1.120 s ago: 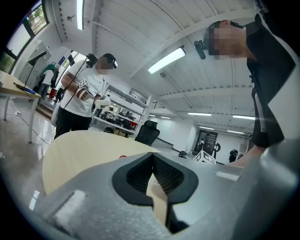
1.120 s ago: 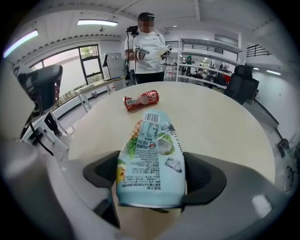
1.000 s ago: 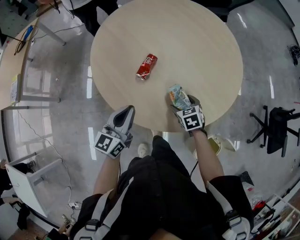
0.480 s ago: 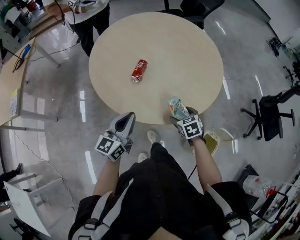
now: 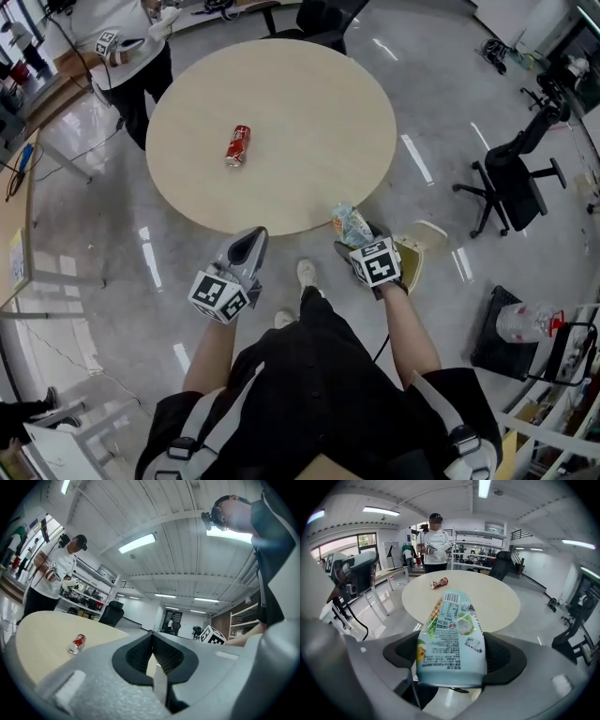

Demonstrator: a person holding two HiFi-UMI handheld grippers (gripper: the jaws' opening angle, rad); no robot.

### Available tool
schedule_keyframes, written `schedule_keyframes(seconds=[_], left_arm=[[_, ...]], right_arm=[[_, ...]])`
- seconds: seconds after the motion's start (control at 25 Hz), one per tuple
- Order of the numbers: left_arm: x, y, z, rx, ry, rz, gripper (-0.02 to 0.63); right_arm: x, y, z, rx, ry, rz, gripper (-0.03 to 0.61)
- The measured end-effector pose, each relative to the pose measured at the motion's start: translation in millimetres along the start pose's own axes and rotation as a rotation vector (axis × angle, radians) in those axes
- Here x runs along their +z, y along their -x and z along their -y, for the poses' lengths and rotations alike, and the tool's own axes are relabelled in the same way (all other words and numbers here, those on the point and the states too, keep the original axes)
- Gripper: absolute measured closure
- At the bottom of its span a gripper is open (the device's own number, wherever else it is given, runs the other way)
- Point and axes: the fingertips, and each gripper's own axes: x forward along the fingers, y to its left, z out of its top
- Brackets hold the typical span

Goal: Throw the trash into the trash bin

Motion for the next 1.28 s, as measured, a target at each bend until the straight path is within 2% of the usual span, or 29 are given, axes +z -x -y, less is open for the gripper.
schedule_keyframes(seconds=[0.16, 0.32, 0.56, 0.76, 0.92, 1.28], left_arm=[[-8, -28, 38, -0.102, 0.003, -0.022, 0.614], [-13, -60, 77, -0.188, -0.011, -0.04, 0.614], [-13, -104, 123, -0.262, -0.029, -0.043, 0.614], [-29, -139, 176, -0.348, -0.023, -0.064, 0.614], [-45, -162, 218, -0.428, -0.049, -0.099, 0.614], [-76, -211, 290, -0.544, -0.036, -0.131, 0.614]], right_arm=[[-28, 33, 18, -0.073, -0.011, -0.01, 0.163], [-48, 62, 41, -0.106, -0.057, 0.007, 0.163], [-79, 98, 83, -0.14, -0.143, 0.038, 0.163], [-112, 133, 115, -0.195, -0.163, 0.023, 0.163], [-148, 155, 137, -0.252, -0.171, -0.001, 0.163], [-213, 206, 183, -0.337, -0.324, 0.035, 0.163]])
